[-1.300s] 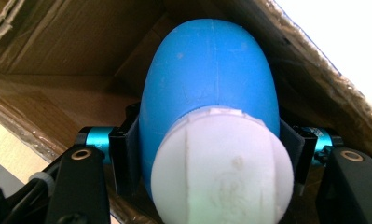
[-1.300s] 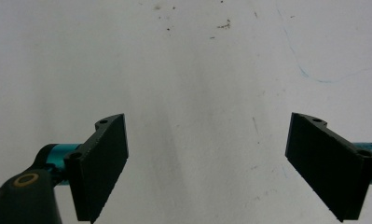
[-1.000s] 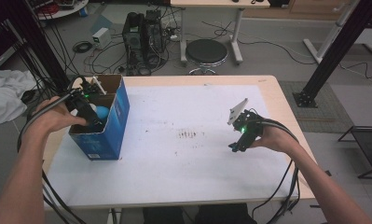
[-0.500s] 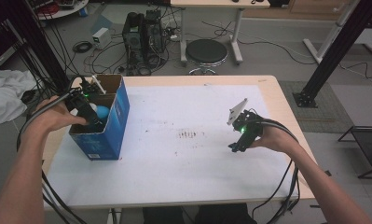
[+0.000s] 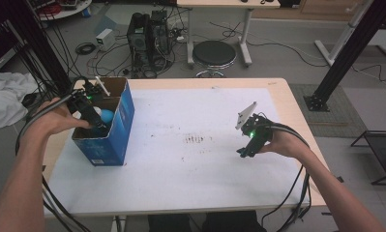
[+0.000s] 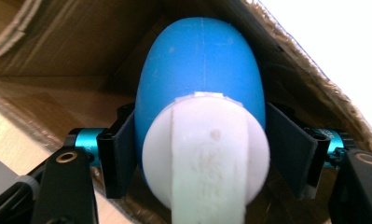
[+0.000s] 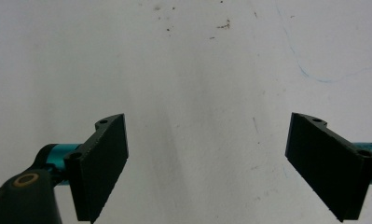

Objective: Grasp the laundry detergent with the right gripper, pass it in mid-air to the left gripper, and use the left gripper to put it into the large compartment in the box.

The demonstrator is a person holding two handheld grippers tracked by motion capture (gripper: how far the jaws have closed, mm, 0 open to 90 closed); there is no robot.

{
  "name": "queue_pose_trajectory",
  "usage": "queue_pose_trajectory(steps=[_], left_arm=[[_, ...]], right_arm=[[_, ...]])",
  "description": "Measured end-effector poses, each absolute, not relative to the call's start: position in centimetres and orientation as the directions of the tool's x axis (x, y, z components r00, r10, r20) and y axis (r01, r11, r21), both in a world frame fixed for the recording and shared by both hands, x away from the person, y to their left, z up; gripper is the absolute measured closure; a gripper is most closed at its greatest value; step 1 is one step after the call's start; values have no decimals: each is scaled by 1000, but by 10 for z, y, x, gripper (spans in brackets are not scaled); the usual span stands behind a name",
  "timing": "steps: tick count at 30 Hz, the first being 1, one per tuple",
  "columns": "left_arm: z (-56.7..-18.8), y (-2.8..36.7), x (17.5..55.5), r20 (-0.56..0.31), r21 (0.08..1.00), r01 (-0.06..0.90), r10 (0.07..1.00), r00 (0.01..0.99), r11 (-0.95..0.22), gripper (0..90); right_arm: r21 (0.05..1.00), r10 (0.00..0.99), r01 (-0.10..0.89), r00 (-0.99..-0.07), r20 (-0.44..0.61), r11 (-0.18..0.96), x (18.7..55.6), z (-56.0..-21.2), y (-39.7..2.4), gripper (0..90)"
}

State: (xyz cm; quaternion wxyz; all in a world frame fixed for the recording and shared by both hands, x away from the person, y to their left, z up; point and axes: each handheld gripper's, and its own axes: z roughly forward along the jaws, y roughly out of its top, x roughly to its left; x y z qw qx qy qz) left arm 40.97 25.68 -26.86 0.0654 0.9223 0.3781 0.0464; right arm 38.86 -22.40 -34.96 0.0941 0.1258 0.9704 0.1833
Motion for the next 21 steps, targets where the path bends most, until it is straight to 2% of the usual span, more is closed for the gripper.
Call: queue_pose_trajectory(steps=[1,3,6,7,14,15,20,21], left_arm=[[-266,258,411,37,138,680,689,723,-721,312],[-265,257,409,37,169,695,709,705,-699,312],[-261,257,408,45,167,687,702,711,-707,312],[-257,259,410,47,134,670,680,732,-730,312],[-248,257,407,53,179,679,696,716,-712,294],[-245,258,408,56,152,665,678,733,-732,294],[-241,259,411,64,147,664,677,733,-733,294],[-243,258,409,67,179,682,700,711,-709,294]], right_arm=[[378,275,206,-952,-137,903,389,-349,-224,123],[378,274,206,-952,-136,903,389,-349,-224,123],[377,278,210,-951,-136,902,389,-350,-224,123],[376,275,208,-952,-135,903,389,-350,-224,123],[375,272,204,-952,-137,904,390,-350,-224,123],[375,275,208,-952,-134,903,389,-350,-224,123],[378,280,212,-951,-135,901,389,-350,-224,123],[378,275,206,-952,-136,902,389,-350,-224,123]])
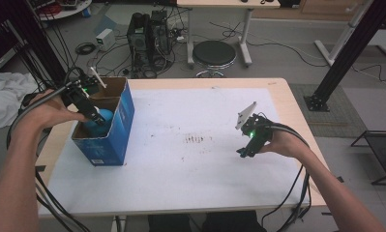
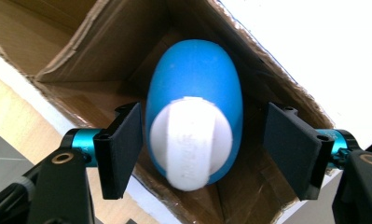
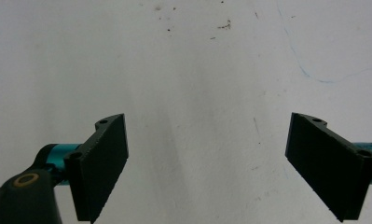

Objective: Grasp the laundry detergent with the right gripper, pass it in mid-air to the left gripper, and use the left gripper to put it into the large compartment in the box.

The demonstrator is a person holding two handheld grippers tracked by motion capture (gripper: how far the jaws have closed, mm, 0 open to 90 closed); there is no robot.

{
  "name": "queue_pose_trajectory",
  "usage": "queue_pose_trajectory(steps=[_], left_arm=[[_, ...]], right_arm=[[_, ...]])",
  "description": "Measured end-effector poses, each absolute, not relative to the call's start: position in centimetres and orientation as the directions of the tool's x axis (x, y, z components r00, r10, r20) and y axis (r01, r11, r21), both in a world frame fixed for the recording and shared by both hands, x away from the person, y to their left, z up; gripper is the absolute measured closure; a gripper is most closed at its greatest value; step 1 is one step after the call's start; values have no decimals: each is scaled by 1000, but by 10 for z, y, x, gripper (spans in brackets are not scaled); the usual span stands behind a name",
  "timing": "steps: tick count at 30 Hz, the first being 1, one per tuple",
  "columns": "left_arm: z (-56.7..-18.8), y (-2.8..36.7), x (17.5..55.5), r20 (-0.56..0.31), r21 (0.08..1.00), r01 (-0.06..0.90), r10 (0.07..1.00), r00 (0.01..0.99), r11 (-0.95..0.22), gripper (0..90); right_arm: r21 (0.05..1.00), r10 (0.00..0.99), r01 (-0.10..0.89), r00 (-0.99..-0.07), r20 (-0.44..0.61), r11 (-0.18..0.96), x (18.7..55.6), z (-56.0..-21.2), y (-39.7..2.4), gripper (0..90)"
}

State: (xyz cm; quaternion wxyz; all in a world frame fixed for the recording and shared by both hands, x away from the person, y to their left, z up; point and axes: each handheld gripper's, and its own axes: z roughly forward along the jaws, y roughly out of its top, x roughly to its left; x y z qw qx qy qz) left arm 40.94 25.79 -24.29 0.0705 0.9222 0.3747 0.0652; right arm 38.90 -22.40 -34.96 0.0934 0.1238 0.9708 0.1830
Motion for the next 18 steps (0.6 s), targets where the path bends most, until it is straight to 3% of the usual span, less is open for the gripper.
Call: queue_pose_trajectory(steps=[5,8,18], left_arm=[[-232,258,412,78,167,675,692,718,-719,268],[-226,253,409,85,223,690,719,690,-689,268],[-187,222,402,143,244,590,631,763,-769,268]], right_arm=[[378,281,214,-950,-133,901,389,-349,-225,123],[384,277,208,-951,-135,900,390,-349,-226,123],[384,281,211,-950,-137,899,390,-347,-226,123]])
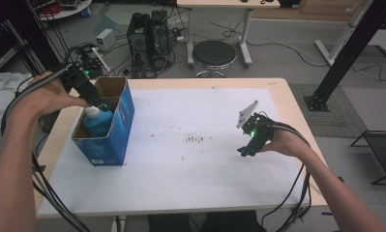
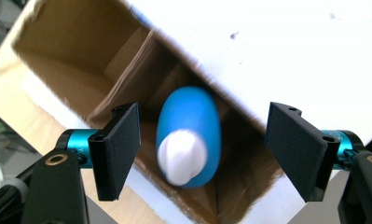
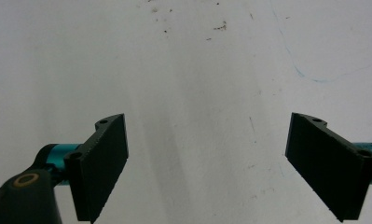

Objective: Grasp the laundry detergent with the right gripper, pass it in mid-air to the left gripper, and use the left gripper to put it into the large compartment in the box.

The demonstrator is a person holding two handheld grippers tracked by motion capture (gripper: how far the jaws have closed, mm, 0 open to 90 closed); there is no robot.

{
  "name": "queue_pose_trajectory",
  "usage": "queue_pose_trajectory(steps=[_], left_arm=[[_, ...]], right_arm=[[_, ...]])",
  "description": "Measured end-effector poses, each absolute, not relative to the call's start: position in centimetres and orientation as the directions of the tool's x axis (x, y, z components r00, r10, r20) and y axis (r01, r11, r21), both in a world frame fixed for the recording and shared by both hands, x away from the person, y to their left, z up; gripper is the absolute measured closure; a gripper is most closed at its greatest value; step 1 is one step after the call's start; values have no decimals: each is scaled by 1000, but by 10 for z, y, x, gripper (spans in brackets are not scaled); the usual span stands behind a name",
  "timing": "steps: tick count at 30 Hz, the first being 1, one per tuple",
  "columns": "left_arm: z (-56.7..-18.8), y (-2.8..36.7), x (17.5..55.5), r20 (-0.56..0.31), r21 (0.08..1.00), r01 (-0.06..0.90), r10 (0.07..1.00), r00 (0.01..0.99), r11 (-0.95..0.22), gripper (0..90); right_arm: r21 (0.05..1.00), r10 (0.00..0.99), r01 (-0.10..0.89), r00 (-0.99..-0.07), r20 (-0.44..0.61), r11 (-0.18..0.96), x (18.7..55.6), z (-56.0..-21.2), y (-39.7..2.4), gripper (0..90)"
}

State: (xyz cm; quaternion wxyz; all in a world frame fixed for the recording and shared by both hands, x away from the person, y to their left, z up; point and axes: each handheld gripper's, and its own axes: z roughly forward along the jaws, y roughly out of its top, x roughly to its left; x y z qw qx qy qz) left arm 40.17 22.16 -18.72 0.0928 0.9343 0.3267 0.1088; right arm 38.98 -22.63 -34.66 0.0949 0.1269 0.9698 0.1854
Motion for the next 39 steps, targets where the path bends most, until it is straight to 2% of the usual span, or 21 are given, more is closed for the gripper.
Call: queue_pose_trajectory(steps=[6,14,15,17,19,24,39], left_arm=[[-180,197,400,148,230,526,564,813,-819,268],[-183,157,396,132,266,445,489,862,-855,268],[-184,150,397,133,245,422,462,877,-873,268],[-191,140,397,121,241,415,451,884,-877,268],[-197,131,399,113,216,405,434,894,-889,213],[-217,108,398,102,178,363,384,918,-915,187],[-265,75,395,78,138,298,311,947,-944,187]], right_arm=[[397,282,205,-949,-144,895,389,-345,-227,123],[395,285,211,-949,-138,894,389,-343,-226,123],[397,278,202,-949,-145,895,390,-343,-226,123],[392,286,209,-947,-148,896,389,-342,-225,123],[387,285,209,-947,-151,898,389,-342,-225,123],[380,275,200,-949,-153,903,389,-338,-225,123],[360,291,214,-941,-174,908,387,-331,-229,123]])
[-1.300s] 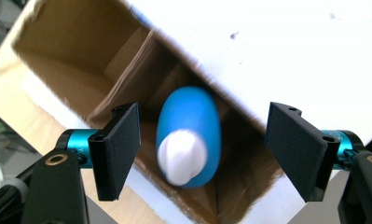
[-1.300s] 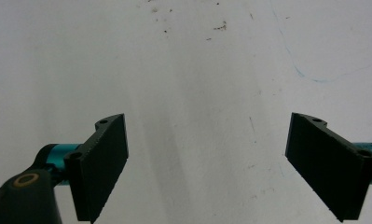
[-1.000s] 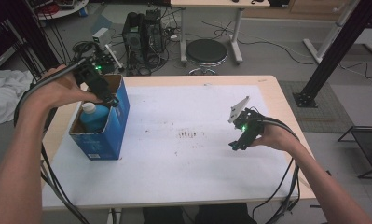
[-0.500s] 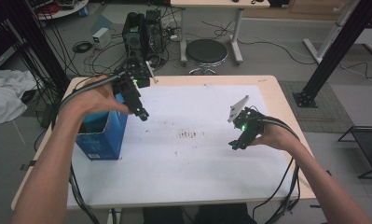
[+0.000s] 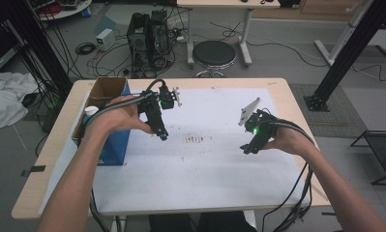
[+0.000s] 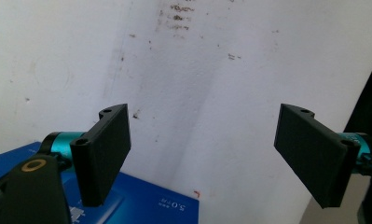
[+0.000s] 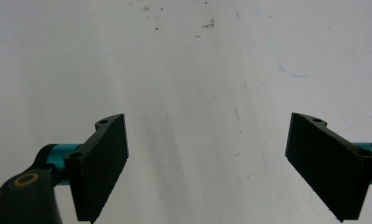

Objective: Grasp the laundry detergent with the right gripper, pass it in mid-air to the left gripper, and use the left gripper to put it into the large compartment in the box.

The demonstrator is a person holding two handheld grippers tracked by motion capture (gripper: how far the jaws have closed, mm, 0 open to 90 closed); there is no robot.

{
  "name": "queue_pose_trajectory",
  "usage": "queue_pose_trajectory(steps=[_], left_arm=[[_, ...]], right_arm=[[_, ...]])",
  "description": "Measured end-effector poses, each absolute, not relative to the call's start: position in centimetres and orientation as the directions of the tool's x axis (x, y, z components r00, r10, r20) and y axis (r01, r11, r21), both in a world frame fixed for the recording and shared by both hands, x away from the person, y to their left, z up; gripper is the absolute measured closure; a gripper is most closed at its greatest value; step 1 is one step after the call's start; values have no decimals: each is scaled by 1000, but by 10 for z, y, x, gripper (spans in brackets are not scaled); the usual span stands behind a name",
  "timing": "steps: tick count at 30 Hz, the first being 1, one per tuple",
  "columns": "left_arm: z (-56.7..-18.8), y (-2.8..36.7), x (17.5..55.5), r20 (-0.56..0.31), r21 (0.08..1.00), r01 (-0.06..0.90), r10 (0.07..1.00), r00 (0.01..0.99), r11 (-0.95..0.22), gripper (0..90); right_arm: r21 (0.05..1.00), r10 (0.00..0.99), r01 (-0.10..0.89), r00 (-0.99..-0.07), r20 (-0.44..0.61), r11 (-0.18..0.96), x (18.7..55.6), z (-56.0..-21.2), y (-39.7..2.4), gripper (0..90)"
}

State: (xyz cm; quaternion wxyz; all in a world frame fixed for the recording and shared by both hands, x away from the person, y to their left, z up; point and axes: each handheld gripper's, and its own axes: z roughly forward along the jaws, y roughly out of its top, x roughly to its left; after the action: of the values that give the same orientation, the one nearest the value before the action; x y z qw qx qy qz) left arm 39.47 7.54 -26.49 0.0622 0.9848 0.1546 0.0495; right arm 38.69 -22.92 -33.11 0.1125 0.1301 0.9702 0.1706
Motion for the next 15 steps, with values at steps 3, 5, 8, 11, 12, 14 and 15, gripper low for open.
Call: queue_pose_trajectory(steps=[3,5,8,11,12,14,15], left_arm=[[-272,73,395,72,135,298,310,948,-945,187],[-276,71,395,72,129,295,306,949,-947,187],[-280,70,394,72,115,292,301,951,-949,187],[-280,72,394,76,120,298,308,948,-947,187],[-280,72,394,75,125,302,312,947,-945,187],[-280,73,394,79,120,297,307,948,-947,187],[-280,73,393,79,117,299,309,948,-947,187]], right_arm=[[364,295,217,-939,-175,906,387,-330,-230,123],[363,307,231,-937,-167,902,386,-329,-231,123],[363,303,227,-937,-171,904,388,-330,-230,123],[362,300,224,-939,-168,905,389,-330,-230,123],[361,306,230,-937,-170,904,390,-330,-230,123],[362,307,231,-937,-167,903,390,-331,-230,123],[359,309,232,-935,-173,904,390,-330,-230,123]])
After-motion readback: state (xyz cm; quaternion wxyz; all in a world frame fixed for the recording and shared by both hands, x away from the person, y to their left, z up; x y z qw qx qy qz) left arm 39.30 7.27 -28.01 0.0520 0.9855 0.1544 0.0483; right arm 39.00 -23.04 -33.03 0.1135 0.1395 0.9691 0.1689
